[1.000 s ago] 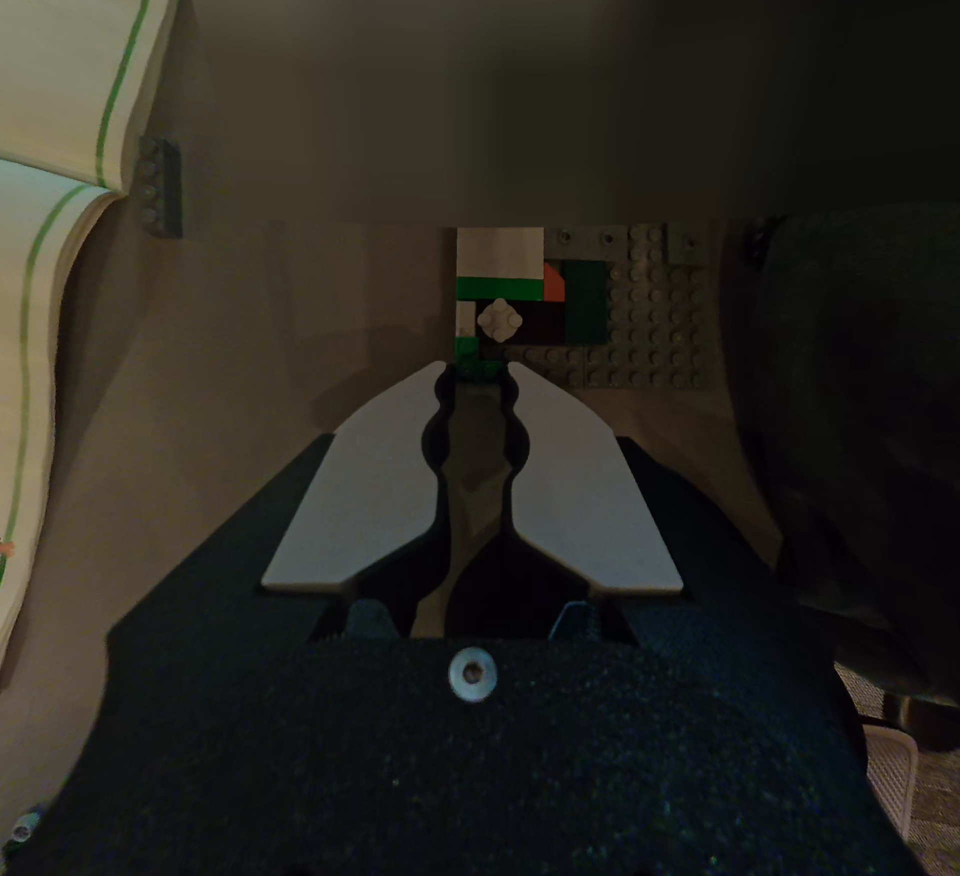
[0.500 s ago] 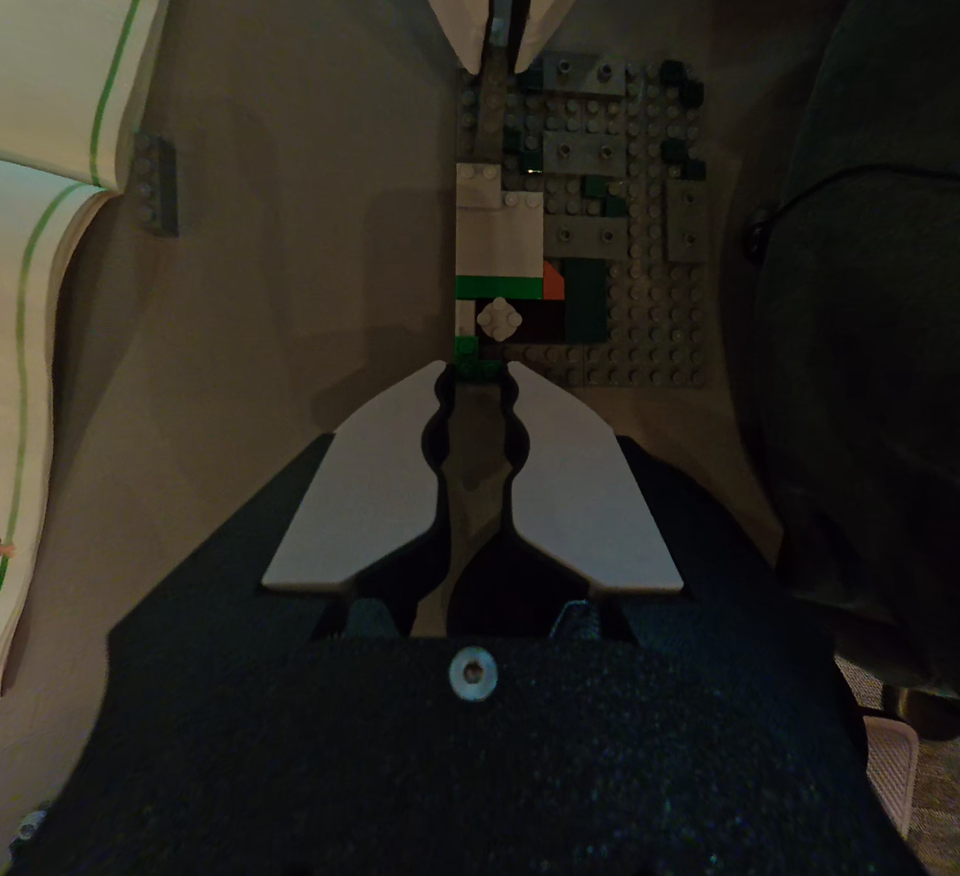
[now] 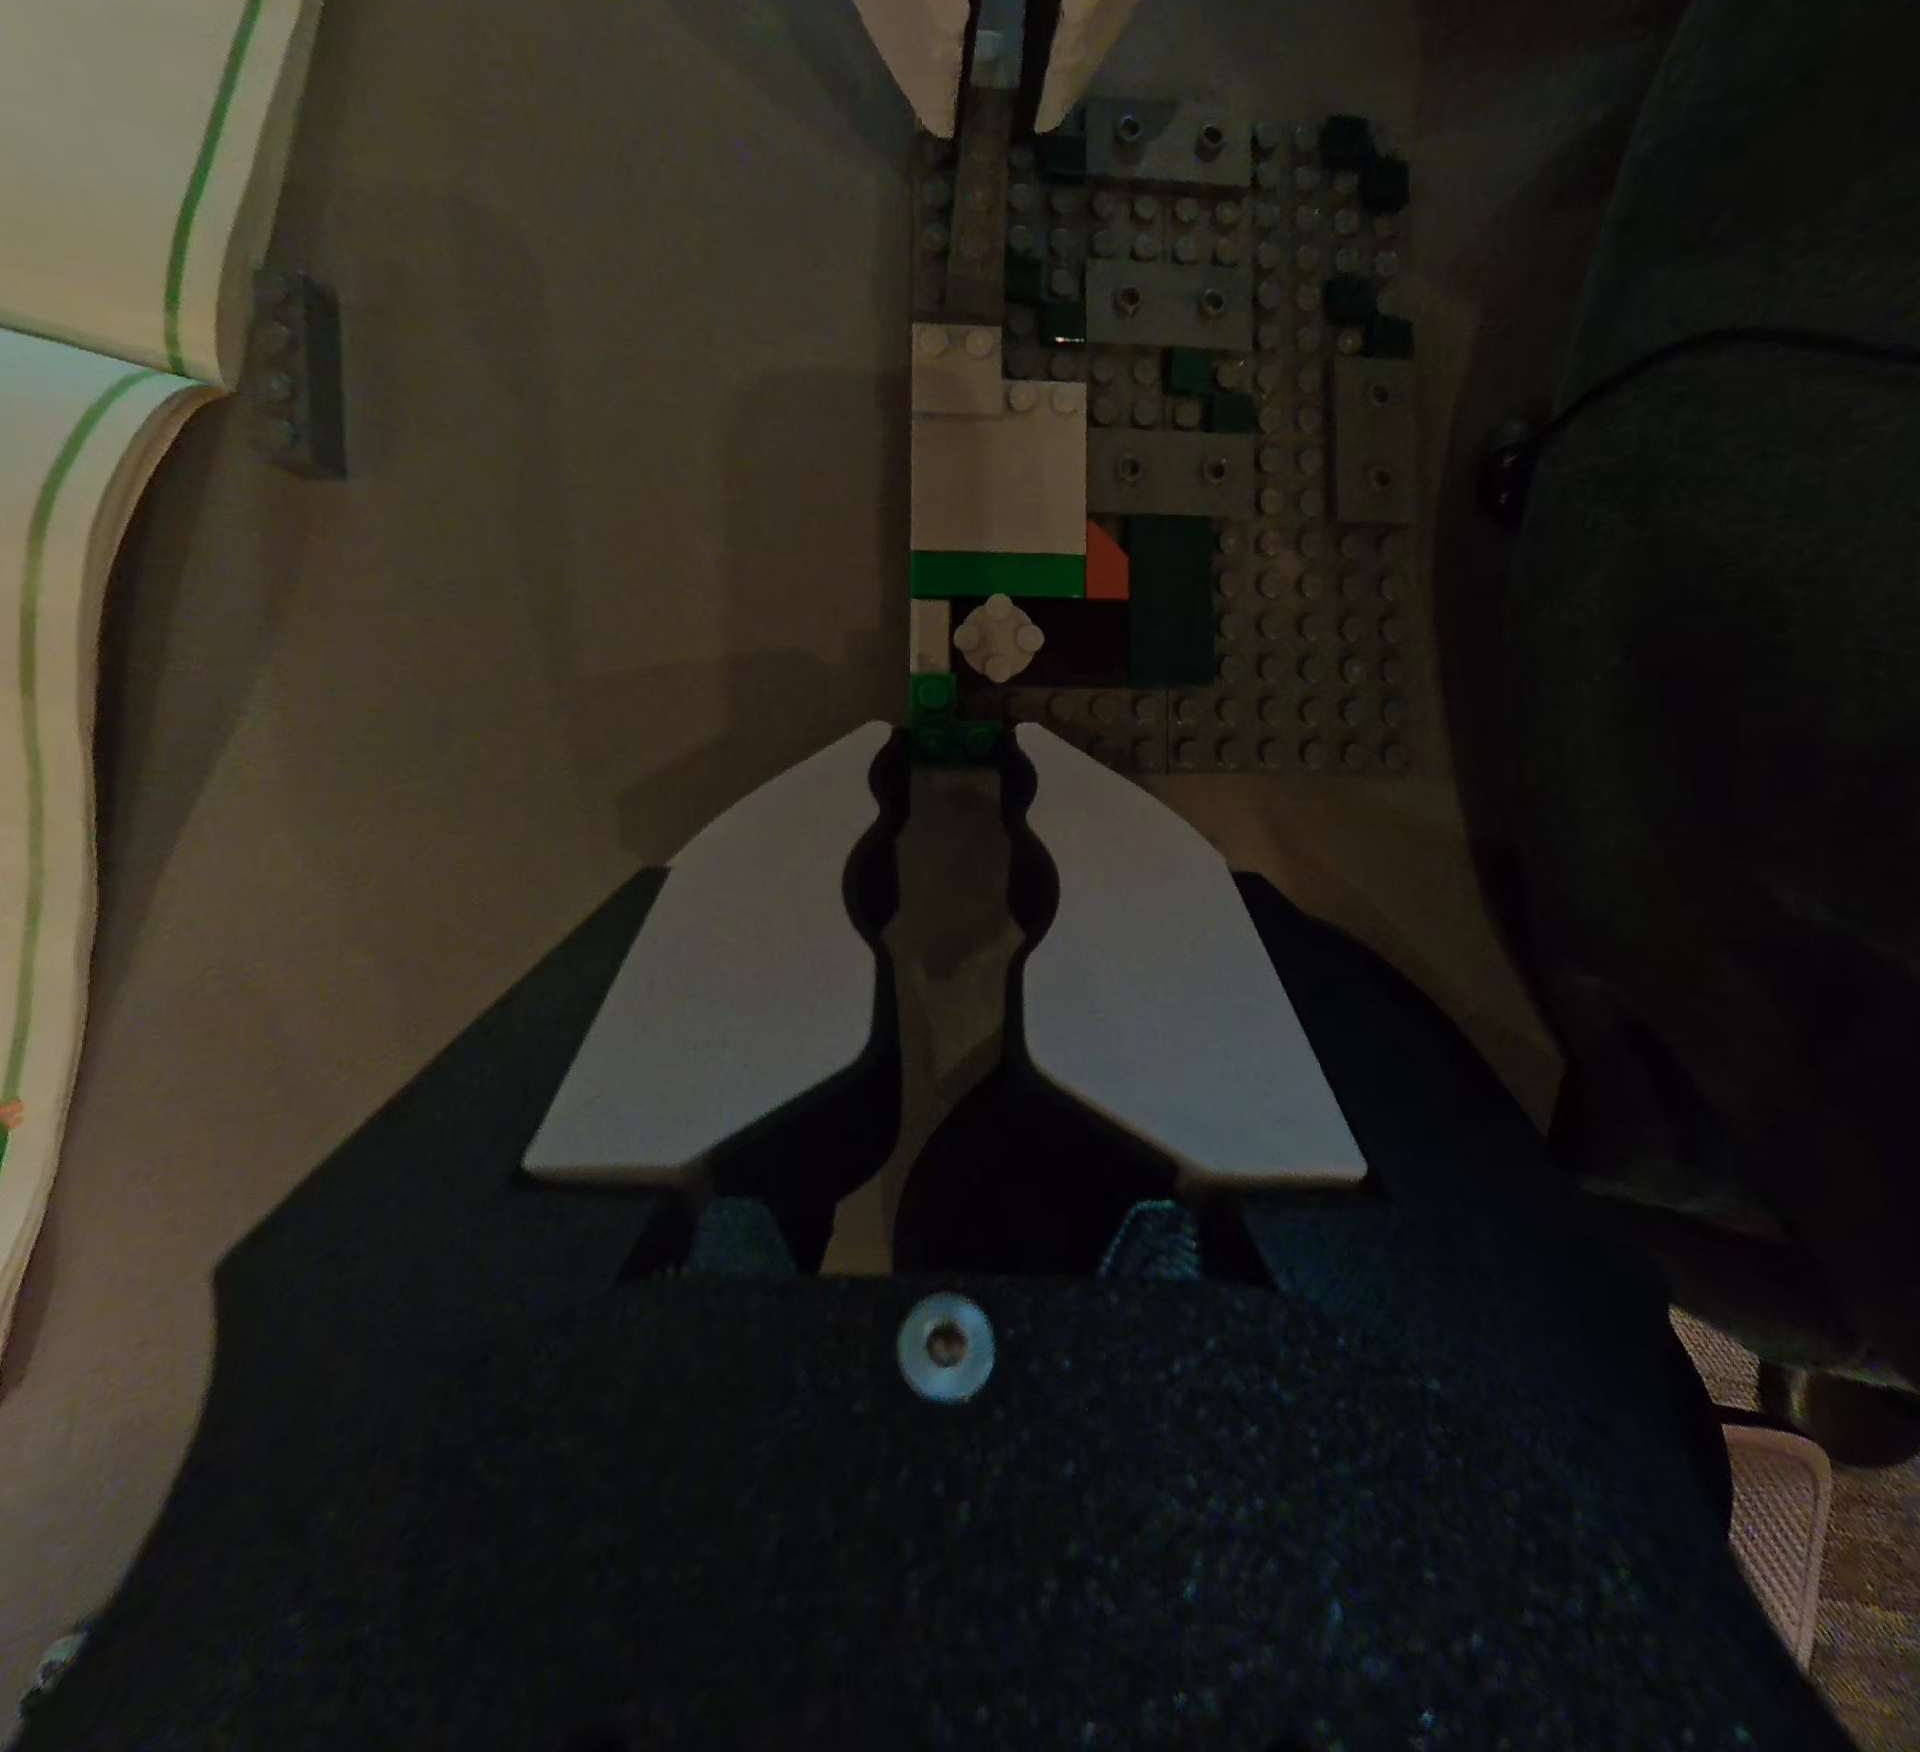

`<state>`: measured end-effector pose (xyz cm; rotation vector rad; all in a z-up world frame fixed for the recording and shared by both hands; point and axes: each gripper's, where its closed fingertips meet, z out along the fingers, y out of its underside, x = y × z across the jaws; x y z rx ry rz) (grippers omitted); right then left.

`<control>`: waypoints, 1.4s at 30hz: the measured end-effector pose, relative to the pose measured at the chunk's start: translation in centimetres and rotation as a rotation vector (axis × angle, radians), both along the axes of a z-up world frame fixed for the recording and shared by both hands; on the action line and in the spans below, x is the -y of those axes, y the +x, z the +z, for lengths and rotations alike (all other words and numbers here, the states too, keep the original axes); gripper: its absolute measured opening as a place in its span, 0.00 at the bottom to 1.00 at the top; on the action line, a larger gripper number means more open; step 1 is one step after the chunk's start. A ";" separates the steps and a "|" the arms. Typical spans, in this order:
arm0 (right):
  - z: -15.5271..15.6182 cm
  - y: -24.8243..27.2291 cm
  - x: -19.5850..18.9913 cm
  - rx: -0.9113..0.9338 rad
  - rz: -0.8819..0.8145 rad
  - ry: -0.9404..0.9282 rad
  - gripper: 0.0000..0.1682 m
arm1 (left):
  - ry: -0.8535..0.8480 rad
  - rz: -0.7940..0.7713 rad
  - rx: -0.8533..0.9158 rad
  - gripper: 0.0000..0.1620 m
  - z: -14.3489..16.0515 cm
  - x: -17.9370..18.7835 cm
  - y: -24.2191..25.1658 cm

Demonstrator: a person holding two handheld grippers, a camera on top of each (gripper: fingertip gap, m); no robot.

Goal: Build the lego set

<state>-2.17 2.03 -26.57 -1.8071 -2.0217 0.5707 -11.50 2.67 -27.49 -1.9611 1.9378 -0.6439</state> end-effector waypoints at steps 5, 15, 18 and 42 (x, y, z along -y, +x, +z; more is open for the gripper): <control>0.2 -0.3 0.1 -0.011 -0.006 0.002 0.08 | -0.001 -0.001 0.000 0.10 0.0 0.0 0.0; -0.1 -1.1 0.2 0.001 0.001 0.027 0.07 | -0.003 -0.006 -0.006 0.11 -0.1 0.2 0.0; -0.1 -1.0 0.3 0.001 0.014 0.026 0.05 | -0.002 -0.009 -0.006 0.11 0.0 0.2 0.0; -0.2 -1.1 0.1 0.058 -0.114 -0.059 0.04 | -0.002 -0.010 -0.008 0.10 0.0 0.4 0.0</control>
